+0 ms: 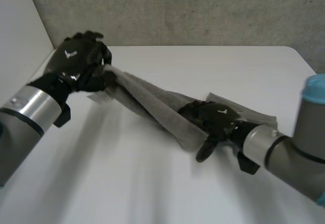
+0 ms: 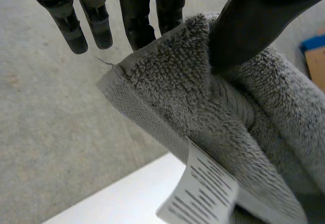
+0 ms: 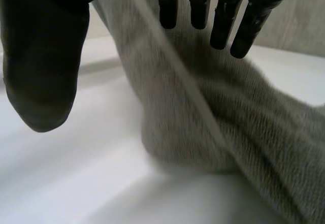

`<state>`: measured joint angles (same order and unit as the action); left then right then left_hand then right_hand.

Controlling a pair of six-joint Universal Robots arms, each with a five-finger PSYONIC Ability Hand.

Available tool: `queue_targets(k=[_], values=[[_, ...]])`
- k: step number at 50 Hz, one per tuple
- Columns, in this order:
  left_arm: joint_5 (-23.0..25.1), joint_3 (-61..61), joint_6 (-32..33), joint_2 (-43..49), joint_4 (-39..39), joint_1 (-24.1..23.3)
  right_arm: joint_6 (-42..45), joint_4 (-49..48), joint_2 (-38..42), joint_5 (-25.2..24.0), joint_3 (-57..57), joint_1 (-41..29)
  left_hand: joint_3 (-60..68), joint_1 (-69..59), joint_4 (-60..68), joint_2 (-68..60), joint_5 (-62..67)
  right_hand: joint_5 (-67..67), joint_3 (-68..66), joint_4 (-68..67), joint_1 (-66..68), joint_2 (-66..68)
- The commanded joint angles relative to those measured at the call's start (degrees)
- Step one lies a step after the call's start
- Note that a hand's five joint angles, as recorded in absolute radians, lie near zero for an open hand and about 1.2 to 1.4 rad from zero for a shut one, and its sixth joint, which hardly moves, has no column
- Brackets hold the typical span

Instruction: Fold the towel.

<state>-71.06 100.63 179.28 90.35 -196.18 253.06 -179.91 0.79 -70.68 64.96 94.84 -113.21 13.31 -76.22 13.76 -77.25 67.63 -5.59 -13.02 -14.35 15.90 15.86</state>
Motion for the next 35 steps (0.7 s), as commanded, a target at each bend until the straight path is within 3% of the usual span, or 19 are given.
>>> queue_targets(k=[1, 4, 6, 7, 8, 13, 27, 31, 35], values=[[-2.7, -3.5, -2.6, -0.3, 1.8, 0.9, -1.1, -4.1, 7.6, 6.6, -3.2, -2.5, -3.3, -3.8, -3.8, -2.7, 2.4, -18.0, 3.0, 4.4, 17.7, 17.7], [-3.3, -3.4, -2.5, -0.2, 1.7, 1.4, -1.1, -4.7, 8.1, 7.3, -3.3, -2.5, -3.3, -3.8, -3.8, -2.7, 2.4, -29.0, 3.0, 4.4, 28.7, 28.7], [-3.7, -3.2, -2.4, -0.2, 1.6, 2.0, -1.1, -5.4, 7.8, 7.7, -3.3, -2.1, -3.3, -3.8, -3.8, -2.7, 2.4, -53.7, 3.0, 4.4, 53.4, 53.5], [-3.8, -3.0, -2.5, -0.1, 1.7, 3.0, -1.1, -5.5, 7.8, 7.7, -3.3, -2.1, -3.3, -3.8, -3.8, -2.7, 2.4, -53.9, 3.0, 4.4, 53.6, 53.6], [-4.0, -2.6, -2.4, -0.1, 1.7, 4.4, -1.1, -5.6, 7.4, 7.7, -3.3, -1.7, -3.3, -3.8, -3.8, -2.7, 2.4, -64.3, 3.0, 4.4, 64.0, 64.0], [-3.7, -2.0, -3.0, 0.1, 1.8, 9.4, -1.1, -5.7, 4.3, 6.5, -5.9, -0.6, -3.3, -3.8, -3.8, -2.7, 2.4, -64.4, 3.0, 4.4, 64.1, 64.1], [-3.4, -2.2, -9.1, -2.9, 1.7, 9.8, -3.9, 0.4, -6.5, 1.7, -28.3, 1.0, -3.3, -3.8, -3.8, -2.7, 2.4, -64.4, 3.0, 4.4, 64.1, 64.1], [-3.2, -1.4, -9.0, -3.9, 1.6, 9.8, -3.0, 4.0, -5.9, -0.5, -29.6, 0.8, -3.3, -3.8, -3.8, -2.7, 2.4, -64.4, 3.0, 4.4, 64.1, 64.1], [-3.0, 1.1, -8.6, -4.0, 1.3, 10.6, 6.4, 13.4, 0.8, -4.9, -28.2, -1.4, -3.3, -3.8, -3.8, -2.7, 2.4, -64.4, 3.0, 4.4, 64.1, 64.1]])
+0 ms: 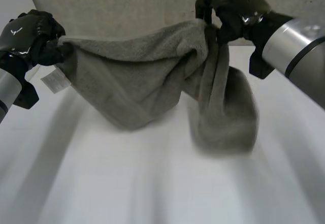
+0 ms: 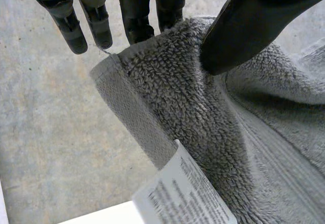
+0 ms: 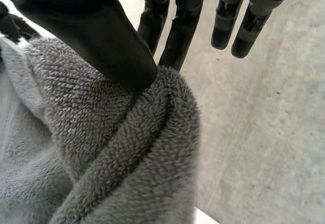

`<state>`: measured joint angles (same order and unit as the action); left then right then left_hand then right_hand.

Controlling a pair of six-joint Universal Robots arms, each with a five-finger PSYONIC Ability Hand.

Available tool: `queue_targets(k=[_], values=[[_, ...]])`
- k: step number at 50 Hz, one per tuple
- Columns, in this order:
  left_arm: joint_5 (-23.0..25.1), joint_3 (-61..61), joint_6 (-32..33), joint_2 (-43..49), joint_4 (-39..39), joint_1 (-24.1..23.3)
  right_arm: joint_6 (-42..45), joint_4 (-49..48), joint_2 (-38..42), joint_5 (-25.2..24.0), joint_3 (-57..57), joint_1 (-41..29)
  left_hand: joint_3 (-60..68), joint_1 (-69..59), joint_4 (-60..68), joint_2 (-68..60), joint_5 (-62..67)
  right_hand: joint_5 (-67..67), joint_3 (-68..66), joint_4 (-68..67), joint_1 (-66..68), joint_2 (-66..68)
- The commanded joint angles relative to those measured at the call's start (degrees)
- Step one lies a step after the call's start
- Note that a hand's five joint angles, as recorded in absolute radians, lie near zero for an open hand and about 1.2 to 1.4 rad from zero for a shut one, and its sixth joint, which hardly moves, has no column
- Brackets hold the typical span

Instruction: Fold the towel.

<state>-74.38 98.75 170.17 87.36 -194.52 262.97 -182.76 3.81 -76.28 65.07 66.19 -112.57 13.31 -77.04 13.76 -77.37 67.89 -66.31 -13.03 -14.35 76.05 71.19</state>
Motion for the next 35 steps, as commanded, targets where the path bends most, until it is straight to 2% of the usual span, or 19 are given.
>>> queue_targets(k=[1, 2, 3, 4, 5, 6, 7, 8, 9, 12, 16, 20, 25, 35], values=[[0.3, 3.0, 0.5, -1.1, -0.3, 0.7, 9.3, 10.4, 6.4, -5.0, 0.4, -2.0, -3.3, -3.0, -3.8, -2.6, 2.1, -3.7, 3.0, 4.4, 4.0, 8.8], [0.4, 3.7, 0.7, -1.0, -0.5, 1.0, 14.3, 12.8, 8.3, -4.4, 1.7, -2.4, -3.3, -3.0, -3.8, -2.6, 2.1, 12.9, 3.0, 4.4, -12.6, -7.8], [0.4, 3.7, 0.7, -1.0, -0.5, 1.0, 19.4, 14.0, 9.6, -2.7, 3.2, -2.6, -3.3, -3.0, -3.8, -2.6, 2.1, 37.4, 3.0, 4.4, -37.1, -32.3], [0.4, 4.3, 0.7, -0.7, -0.6, 1.3, 19.5, 14.0, 9.6, -2.7, 3.2, -2.7, -3.3, -3.0, -3.8, -2.6, 2.1, 37.6, 3.0, 4.4, -37.4, -32.5], [0.4, 5.0, 0.8, -0.5, -0.7, 1.8, 23.6, 14.4, 10.4, -0.1, 5.0, -2.5, -3.3, -3.0, -3.8, -2.6, 2.1, 46.3, 3.0, 4.4, -46.0, -41.2], [0.4, 5.0, 0.8, -0.5, -0.7, 1.8, 26.5, 13.9, 11.5, 3.4, 6.4, -2.0, -3.3, -3.0, -3.8, -2.6, 2.1, 48.7, 3.0, 4.4, -48.4, -43.6], [0.4, 5.3, 0.8, -0.3, -0.8, 2.5, 26.5, 13.9, 11.5, 3.4, 6.4, -2.0, -3.3, -3.0, -3.8, -2.6, 2.1, 48.7, 3.0, 4.4, -48.5, -43.6], [0.5, 5.7, 0.9, -0.1, -0.8, 3.3, 27.6, 12.5, 12.4, 6.7, 7.8, -1.0, -3.3, -3.0, -3.8, -2.6, 2.1, 53.4, 3.0, 4.4, -53.1, -48.3], [0.5, 5.7, 0.9, -0.1, -0.8, 3.3, 27.5, 10.4, 12.7, 9.3, 9.0, 0.2, -3.3, -3.0, -3.8, -2.6, 2.1, 55.1, 3.0, 4.4, -54.8, -50.0], [0.6, 6.2, 0.9, 0.6, -0.9, 4.6, 27.3, 6.1, 12.0, 11.6, 12.5, 0.6, -3.3, -3.0, -3.8, -2.6, 2.1, 55.3, 3.0, 4.4, -55.0, -50.2], [1.1, 6.4, 0.9, 2.3, -1.7, 4.7, 27.2, 4.0, 9.3, 11.6, 16.7, 0.2, -3.3, -3.0, -3.8, -2.6, 2.1, 55.1, 3.0, 4.4, -54.9, -50.0], [1.2, 6.5, 0.9, 2.9, -1.8, 4.7, 26.6, 2.4, 4.3, 10.4, 23.0, 0.2, -3.3, -3.0, -3.8, -2.6, 2.1, 54.1, 3.0, 4.4, -53.9, -49.0], [1.2, 6.7, 0.9, 3.0, -1.8, 4.7, 25.2, 2.4, 3.4, 8.1, 27.1, 0.3, -3.3, -3.0, -3.8, -2.6, 2.1, 53.4, 3.0, 4.4, -53.2, -48.3], [1.2, 8.4, 1.0, 3.0, -3.7, 4.7, 24.6, 0.6, 8.9, 5.9, 29.2, 0.5, -3.3, -3.0, -3.8, -2.6, 2.1, 55.6, 3.0, 4.4, -55.4, -50.5]])
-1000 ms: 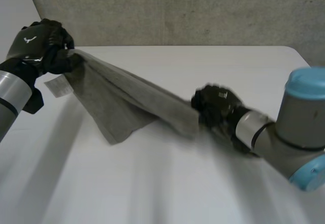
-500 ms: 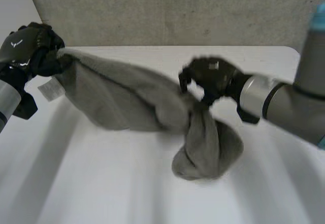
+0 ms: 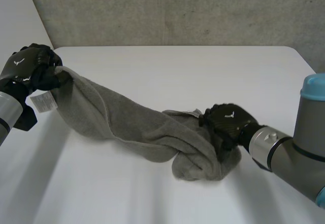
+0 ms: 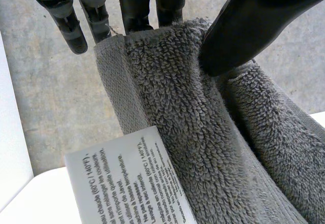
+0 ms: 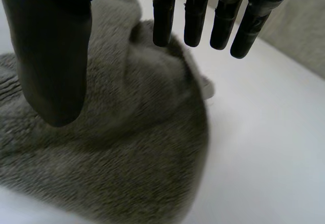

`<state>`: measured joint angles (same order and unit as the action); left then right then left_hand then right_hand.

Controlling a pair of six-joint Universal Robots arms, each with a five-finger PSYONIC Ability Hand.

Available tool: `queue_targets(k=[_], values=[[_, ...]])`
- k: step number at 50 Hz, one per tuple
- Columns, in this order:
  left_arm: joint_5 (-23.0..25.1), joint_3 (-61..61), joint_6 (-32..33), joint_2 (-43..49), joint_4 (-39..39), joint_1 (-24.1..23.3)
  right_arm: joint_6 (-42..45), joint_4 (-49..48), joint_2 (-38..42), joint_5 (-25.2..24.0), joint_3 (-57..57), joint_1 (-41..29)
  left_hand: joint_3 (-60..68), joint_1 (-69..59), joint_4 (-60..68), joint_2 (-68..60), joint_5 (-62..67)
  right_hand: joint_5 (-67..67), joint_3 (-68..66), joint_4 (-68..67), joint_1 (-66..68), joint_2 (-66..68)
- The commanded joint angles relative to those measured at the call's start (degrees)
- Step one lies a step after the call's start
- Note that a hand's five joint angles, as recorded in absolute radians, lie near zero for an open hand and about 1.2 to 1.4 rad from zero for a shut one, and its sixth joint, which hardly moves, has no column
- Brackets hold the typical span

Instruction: Fold the towel.

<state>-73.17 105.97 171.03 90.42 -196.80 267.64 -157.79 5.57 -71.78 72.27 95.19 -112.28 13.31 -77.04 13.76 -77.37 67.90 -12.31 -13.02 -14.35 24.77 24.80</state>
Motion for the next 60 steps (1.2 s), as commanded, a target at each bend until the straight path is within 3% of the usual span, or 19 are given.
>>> queue_targets(k=[1, 10, 13, 15, 16, 17, 23, 30, 35, 41, 42, 43, 44, 45, 51, 56, 60], values=[[0.0, 1.2, 0.1, -0.1, -1.4, 0.0, -0.9, -1.4, 5.1, -1.5, 0.2, 0.0, -3.3, -3.0, -3.8, -2.6, 2.1, 2.0, 3.0, 4.4, -4.4, -4.5], [0.0, 2.7, 0.1, 0.0, -3.2, 0.0, -7.4, -1.0, 5.2, -1.5, -0.7, -0.1, -3.3, -3.0, -3.8, -2.6, 2.1, 5.0, 3.0, 4.4, -7.5, -7.5], [0.0, 2.7, 0.1, 0.0, -3.2, 0.0, -7.3, -1.1, 5.2, -2.0, -0.5, -0.1, -3.3, -3.0, -3.8, -2.6, 2.1, -2.4, 3.0, 4.4, -0.1, -0.1], [0.0, 2.8, 0.1, 0.0, -3.2, 0.0, -7.2, -1.7, 6.4, -2.6, -0.6, -0.4, -3.3, -3.0, -3.8, -2.6, 2.1, -36.0, 3.0, 4.4, 33.6, 33.5], [0.0, 2.8, 0.1, -0.1, -3.2, 0.0, -7.2, -1.7, 6.4, -2.6, -0.6, -0.4, -3.3, -3.0, -3.8, -2.6, 2.1, -36.2, 3.0, 4.4, 33.8, 33.7], [0.0, 2.8, 0.1, -0.1, -3.2, 0.0, -7.2, -1.9, 7.8, -3.9, -0.9, -0.4, -3.3, -3.0, -3.8, -2.6, 2.1, -57.5, 3.0, 4.4, 55.0, 55.0], [0.0, 2.9, 0.1, -0.3, -3.2, 0.0, -7.1, -1.0, 8.2, -9.2, -7.0, 0.5, -3.3, -3.0, -3.8, -2.6, 2.1, -57.7, 3.0, 4.4, 55.2, 55.2], [0.0, 2.8, 0.0, -0.4, -3.2, 0.1, -7.2, 1.4, 7.4, -8.7, -20.6, 2.1, -3.3, -3.0, -3.8, -2.6, 2.1, -57.7, 3.0, 4.4, 55.2, 55.2], [0.0, 2.9, 0.0, -0.4, -3.2, 0.0, -4.8, 3.7, 12.4, -6.9, -31.3, 4.5, -3.3, -3.0, -3.8, -2.6, 2.1, -57.7, 3.0, 4.4, 55.2, 55.2], [0.0, 3.1, 0.1, -0.3, -3.2, 0.0, 5.8, 3.5, 17.8, 0.0, -38.7, 6.7, -3.3, -3.0, -3.8, -2.6, 2.1, -57.7, 3.0, 4.4, 55.2, 55.2], [0.0, 3.4, 0.1, -0.3, -3.3, 0.0, 9.7, 3.1, 18.4, 1.3, -38.2, 6.5, -3.3, -3.0, -3.8, -2.6, 2.1, -44.3, 3.0, 4.4, 41.8, 41.8], [0.0, 3.4, 0.1, -0.3, -3.3, 0.0, 9.8, 3.1, 18.4, 1.3, -38.1, 6.5, -3.3, -3.0, -3.8, -2.6, 2.1, -44.1, 3.0, 4.4, 41.7, 41.6], [0.0, 3.4, 0.1, -0.3, -3.3, -0.1, 12.9, 2.8, 18.6, 2.6, -37.3, 6.3, -3.3, -3.0, -3.8, -2.6, 2.1, -2.7, 3.0, 4.4, 0.2, 0.2], [0.0, 3.5, 0.1, -0.3, -3.3, -0.1, 15.2, 2.5, 18.4, 3.7, -35.9, 6.1, -3.3, -3.0, -3.8, -2.6, 2.1, 12.3, 3.0, 4.4, -14.8, -14.8], [0.0, 3.9, 0.1, -0.2, -3.4, -0.2, 14.1, 1.4, 13.7, 5.2, -29.2, 3.5, -3.3, -3.0, -3.8, -2.6, 2.1, 12.3, 3.0, 4.4, -14.8, -14.8], [0.0, 4.0, 0.2, 0.0, -3.4, -0.2, 6.7, -0.7, 3.2, 4.9, -17.6, 2.5, -3.3, -3.0, -3.8, -2.6, 2.1, 12.3, 3.0, 4.4, -14.8, -14.8], [0.0, 4.0, 0.5, 0.0, -3.4, -0.3, 3.6, -1.0, -0.5, 3.9, -12.0, 2.2, -3.3, -3.0, -3.8, -2.6, 2.1, 12.3, 3.0, 4.4, -14.8, -14.8]])
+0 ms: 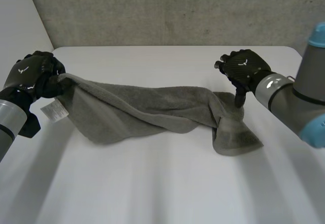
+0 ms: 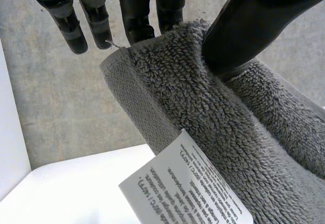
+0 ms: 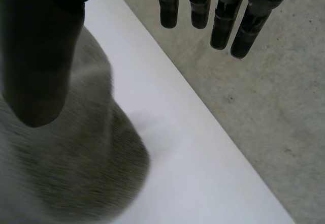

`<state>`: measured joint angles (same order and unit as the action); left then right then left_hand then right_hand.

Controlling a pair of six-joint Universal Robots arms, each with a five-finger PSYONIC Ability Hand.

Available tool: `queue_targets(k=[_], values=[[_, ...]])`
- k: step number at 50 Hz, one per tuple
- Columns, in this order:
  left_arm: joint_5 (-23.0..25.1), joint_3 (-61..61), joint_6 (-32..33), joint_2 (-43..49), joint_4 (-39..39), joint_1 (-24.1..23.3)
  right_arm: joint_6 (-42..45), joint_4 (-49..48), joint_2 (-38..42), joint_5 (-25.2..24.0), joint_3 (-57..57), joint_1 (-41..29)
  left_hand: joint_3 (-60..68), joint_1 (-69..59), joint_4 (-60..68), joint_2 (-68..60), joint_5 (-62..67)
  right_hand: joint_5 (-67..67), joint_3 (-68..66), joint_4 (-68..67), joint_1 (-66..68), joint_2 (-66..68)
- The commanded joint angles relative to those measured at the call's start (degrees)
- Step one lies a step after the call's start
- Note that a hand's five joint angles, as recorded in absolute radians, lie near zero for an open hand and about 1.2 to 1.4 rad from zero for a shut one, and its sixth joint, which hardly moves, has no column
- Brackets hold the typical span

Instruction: Fold the towel.

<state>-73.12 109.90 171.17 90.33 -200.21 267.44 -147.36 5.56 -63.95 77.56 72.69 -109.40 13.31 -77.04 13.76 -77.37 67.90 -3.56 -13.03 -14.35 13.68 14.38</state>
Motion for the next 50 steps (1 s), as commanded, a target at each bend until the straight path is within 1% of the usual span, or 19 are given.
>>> queue_targets(k=[1, 4, 7, 13, 19, 27, 28, 29, 30, 32, 35, 38, 40, 41, 42, 43, 45, 48, 50], values=[[0.0, 0.0, 0.4, 0.1, 0.0, -0.1, -7.9, -1.0, -9.3, -2.4, 13.3, -1.0, -3.3, -3.0, -3.8, -2.6, 2.1, 3.6, 3.0, 4.4, -3.7, -4.4], [0.0, 0.2, 1.4, 0.1, 0.0, -0.2, -9.0, -0.8, -9.9, -5.1, 17.6, -2.6, -3.3, -3.0, -3.8, -2.6, 2.1, 3.6, 3.0, 4.4, -3.7, -4.4], [0.0, 0.3, 2.5, 0.1, -0.1, -0.3, -9.3, -1.3, -9.7, -5.7, 20.9, -3.5, -3.3, -3.0, -3.8, -2.6, 2.1, 3.4, 3.0, 4.4, -3.5, -4.2], [0.0, 0.7, 3.3, 0.0, -0.1, -0.3, -9.4, -6.9, -7.8, -4.8, 23.5, -2.8, -3.3, -3.0, -3.8, -2.6, 2.1, 0.3, 3.0, 4.4, -0.4, -1.1], [0.0, 0.9, 3.4, 0.1, -0.3, -0.6, -7.3, -13.7, -2.4, -2.8, 22.9, -2.3, -3.3, -3.0, -3.8, -2.6, 2.1, 0.1, 3.0, 4.4, -0.2, -0.9], [0.0, 2.0, 3.5, 0.1, -2.1, -0.7, 3.7, -17.3, 0.8, -2.4, 22.9, -1.2, -3.3, -3.0, -3.8, -2.6, 2.1, -6.3, 3.0, 4.4, 6.2, 5.5], [0.0, 2.0, 3.5, 0.1, -2.3, -0.7, 6.1, -17.3, 1.5, -2.3, 22.8, -0.4, -3.3, -3.0, -3.8, -2.6, 2.1, -11.3, 3.0, 4.4, 11.2, 10.5], [0.0, 2.0, 3.5, 0.1, -2.3, -0.7, 7.9, -17.2, 2.1, -2.2, 22.8, 0.2, -3.3, -3.0, -3.8, -2.6, 2.1, -23.0, 3.0, 4.4, 22.9, 22.2], [0.0, 2.0, 3.5, 0.1, -2.3, -0.7, 8.0, -17.2, 2.1, -2.2, 22.8, 0.2, -3.3, -3.0, -3.8, -2.6, 2.1, -23.1, 3.0, 4.4, 23.0, 22.3], [0.0, 2.0, 3.5, 0.1, -2.3, -0.7, 9.7, -17.2, 2.3, -3.3, 22.4, 1.3, -3.3, -3.0, -3.8, -2.6, 2.1, -60.2, 3.0, 4.4, 60.1, 59.4], [0.0, 2.1, 3.5, 0.1, -2.3, -0.9, 9.5, -17.3, 2.2, -3.5, 22.0, 1.9, -3.3, -3.0, -3.8, -2.6, 2.1, -66.4, 3.0, 4.4, 66.3, 65.6], [0.0, 2.1, 3.5, 0.1, -2.3, -0.9, 8.0, -17.3, 1.3, -4.5, 20.3, 3.2, -3.3, -3.0, -3.8, -2.6, 2.1, -66.4, 3.0, 4.4, 66.3, 65.6], [0.0, 2.1, 3.5, 0.1, -2.3, -0.9, 1.8, -17.3, -0.4, -4.5, 15.7, 5.9, -3.3, -3.0, -3.8, -2.6, 2.1, -66.4, 3.0, 4.4, 66.3, 65.6], [0.0, 2.1, 3.5, 0.1, -2.3, -0.9, 1.8, -17.3, -0.4, -4.5, 15.6, 6.0, -3.3, -3.0, -3.8, -2.6, 2.1, -66.4, 3.0, 4.4, 66.3, 65.6], [0.0, 2.1, 3.5, 0.1, -2.3, -0.9, -2.7, -17.3, -0.6, -4.7, 12.9, 8.4, -3.3, -3.0, -3.8, -2.6, 2.1, -66.4, 3.0, 4.4, 66.3, 65.6], [0.0, 2.1, 3.5, 0.1, -2.3, -0.9, -2.8, -17.3, -0.7, -4.7, 12.8, 8.4, -3.3, -3.0, -3.8, -2.6, 2.1, -66.4, 3.0, 4.4, 66.3, 65.6], [0.0, 2.1, 3.5, 0.1, -2.3, -0.9, -12.7, -16.7, 0.4, -5.0, 7.6, 13.3, -3.3, -3.0, -3.8, -2.6, 2.1, -66.4, 3.0, 4.4, 66.3, 65.6], [0.1, 2.3, 3.5, 0.0, -2.3, -0.9, -18.2, -13.8, 3.9, -5.6, 4.0, 16.0, -3.3, -3.0, -3.8, -2.6, 2.1, -66.4, 3.0, 4.4, 66.3, 65.6], [0.1, 2.4, 3.5, 0.0, -2.3, -1.0, -18.7, -11.1, 5.7, -5.6, 2.3, 16.8, -3.3, -3.0, -3.8, -2.6, 2.1, -66.4, 3.0, 4.4, 66.3, 65.6]])
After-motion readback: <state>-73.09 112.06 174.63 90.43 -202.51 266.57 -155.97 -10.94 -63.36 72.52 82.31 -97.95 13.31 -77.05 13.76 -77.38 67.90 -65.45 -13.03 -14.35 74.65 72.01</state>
